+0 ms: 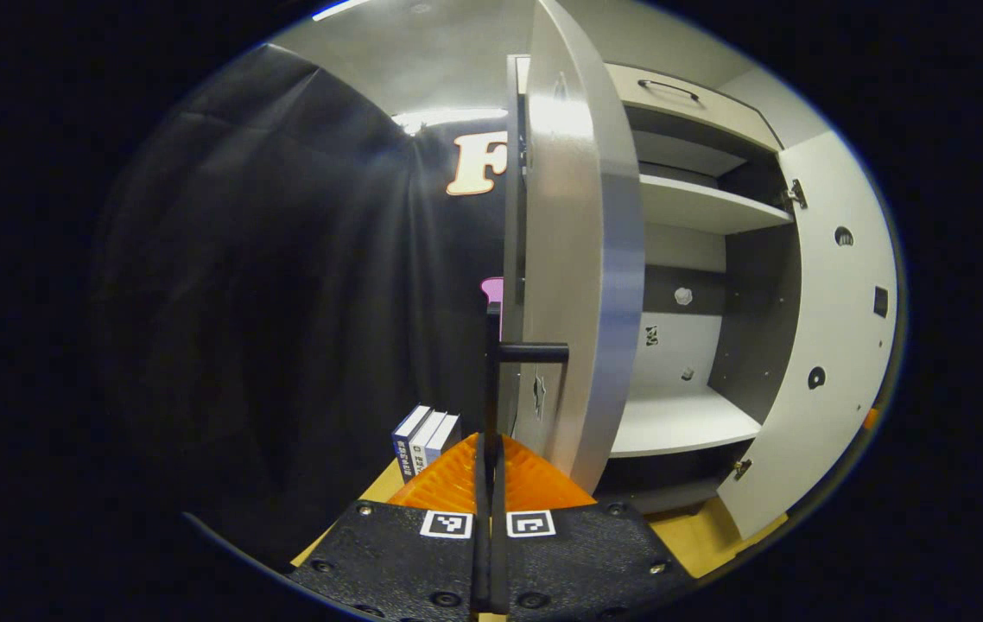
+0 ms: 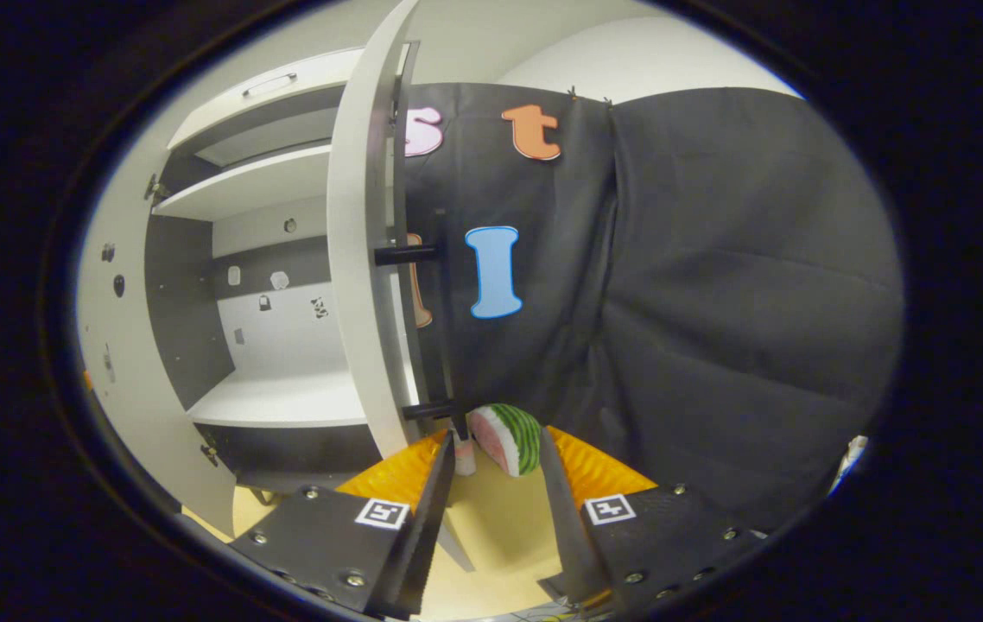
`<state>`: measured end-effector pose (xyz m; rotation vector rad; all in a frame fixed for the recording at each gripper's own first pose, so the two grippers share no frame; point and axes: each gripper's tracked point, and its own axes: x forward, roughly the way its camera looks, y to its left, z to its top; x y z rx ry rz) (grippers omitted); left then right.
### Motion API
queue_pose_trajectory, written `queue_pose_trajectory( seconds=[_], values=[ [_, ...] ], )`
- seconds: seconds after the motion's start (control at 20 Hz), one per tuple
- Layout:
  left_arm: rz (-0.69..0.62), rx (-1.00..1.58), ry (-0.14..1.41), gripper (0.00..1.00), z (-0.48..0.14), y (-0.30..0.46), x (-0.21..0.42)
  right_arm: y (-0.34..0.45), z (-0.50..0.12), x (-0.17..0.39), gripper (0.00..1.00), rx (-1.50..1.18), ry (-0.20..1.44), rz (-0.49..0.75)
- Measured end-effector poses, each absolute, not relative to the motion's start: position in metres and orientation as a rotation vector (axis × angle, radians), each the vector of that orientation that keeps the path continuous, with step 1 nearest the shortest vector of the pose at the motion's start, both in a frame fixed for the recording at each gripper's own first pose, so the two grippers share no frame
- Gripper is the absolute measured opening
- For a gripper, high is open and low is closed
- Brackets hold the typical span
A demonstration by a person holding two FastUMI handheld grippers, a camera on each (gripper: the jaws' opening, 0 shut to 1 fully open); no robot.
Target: Open the right door of the double-door shoe cabinet with the right hand, and open the left door with the left hand.
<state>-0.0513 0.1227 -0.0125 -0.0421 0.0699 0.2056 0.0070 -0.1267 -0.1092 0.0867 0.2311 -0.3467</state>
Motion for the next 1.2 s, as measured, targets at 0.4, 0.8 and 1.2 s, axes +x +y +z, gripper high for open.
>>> queue_pose_trajectory(
  seconds=[0.4, 0.8, 1.2],
  values=[
    [0.159, -0.012, 0.052, 0.0, -0.011, 0.142, -0.052, -0.123, -0.106, 0.002, 0.55, 0.085, 0.22, -0.359],
    [0.095, -0.003, 0.04, 0.0, -0.012, 0.155, -0.052, -0.118, -0.099, -0.012, 0.55, 0.076, 0.201, -0.367],
    [0.169, -0.007, 0.027, 0.0, -0.01, 0.157, -0.064, -0.106, -0.084, -0.028, 0.55, 0.083, 0.168, -0.363]
  ],
)
